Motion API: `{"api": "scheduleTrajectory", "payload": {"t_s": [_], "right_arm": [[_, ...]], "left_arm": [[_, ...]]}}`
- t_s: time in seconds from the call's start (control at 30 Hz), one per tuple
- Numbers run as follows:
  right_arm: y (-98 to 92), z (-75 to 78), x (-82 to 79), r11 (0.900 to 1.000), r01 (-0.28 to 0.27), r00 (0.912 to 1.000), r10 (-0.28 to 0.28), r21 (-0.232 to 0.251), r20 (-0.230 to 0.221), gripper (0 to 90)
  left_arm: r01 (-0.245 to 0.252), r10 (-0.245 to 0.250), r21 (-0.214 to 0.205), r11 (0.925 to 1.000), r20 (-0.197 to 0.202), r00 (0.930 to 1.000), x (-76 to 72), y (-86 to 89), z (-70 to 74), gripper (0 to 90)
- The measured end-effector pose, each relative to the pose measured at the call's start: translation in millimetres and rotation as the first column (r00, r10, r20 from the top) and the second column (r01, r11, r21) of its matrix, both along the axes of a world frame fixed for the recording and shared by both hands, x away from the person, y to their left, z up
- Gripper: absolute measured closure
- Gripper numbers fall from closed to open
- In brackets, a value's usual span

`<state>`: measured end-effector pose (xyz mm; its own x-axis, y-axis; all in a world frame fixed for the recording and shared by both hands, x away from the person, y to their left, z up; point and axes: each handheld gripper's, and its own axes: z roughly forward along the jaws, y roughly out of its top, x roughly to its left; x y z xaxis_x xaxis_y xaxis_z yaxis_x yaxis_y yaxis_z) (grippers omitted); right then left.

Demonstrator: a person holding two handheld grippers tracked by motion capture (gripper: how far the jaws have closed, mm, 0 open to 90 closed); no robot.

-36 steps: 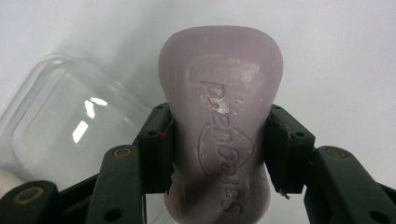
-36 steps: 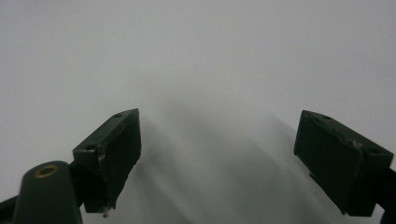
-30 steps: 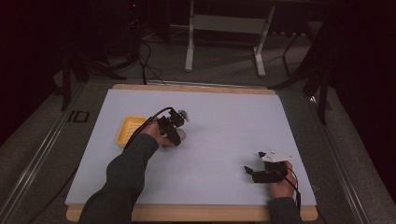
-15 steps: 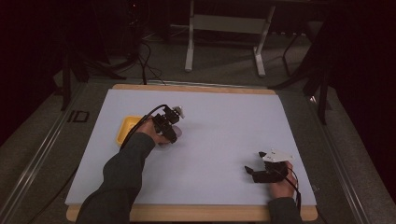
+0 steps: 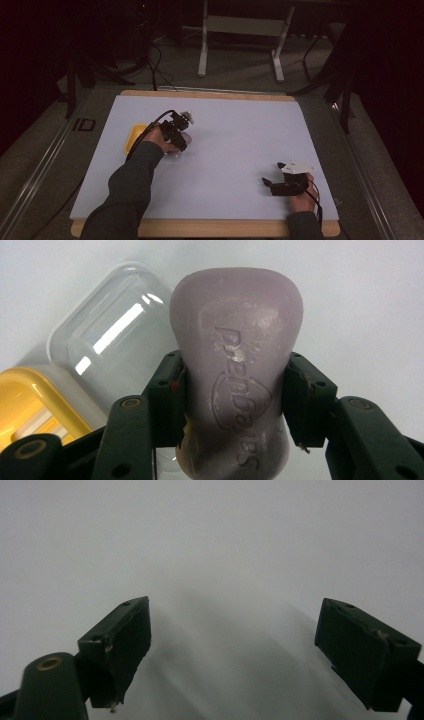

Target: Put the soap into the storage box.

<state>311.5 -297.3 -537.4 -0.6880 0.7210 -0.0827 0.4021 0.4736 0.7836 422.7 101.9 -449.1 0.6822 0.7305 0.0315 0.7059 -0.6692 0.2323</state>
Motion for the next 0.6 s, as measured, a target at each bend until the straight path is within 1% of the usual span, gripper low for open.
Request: {"api": "scheduleTrajectory", "payload": {"t_s": [0.4,0.6], "right_arm": [[-0.1,0.0,0.0,1.0,0.001,1.0,-0.001,-0.001,0.001,14.5],[-0.2,0.1,0.0,1.0,0.0,1.0,0.0,0.001,0.003,14.5]], "left_arm": [[-0.032,0.032,-0.002,0.9995,0.005,0.9995,1.0,7.3,2.9,50.0],[-0.038,0.038,0.013,0.9992,0.001,0.9993,0.6,8.9,2.7,50.0]]}}
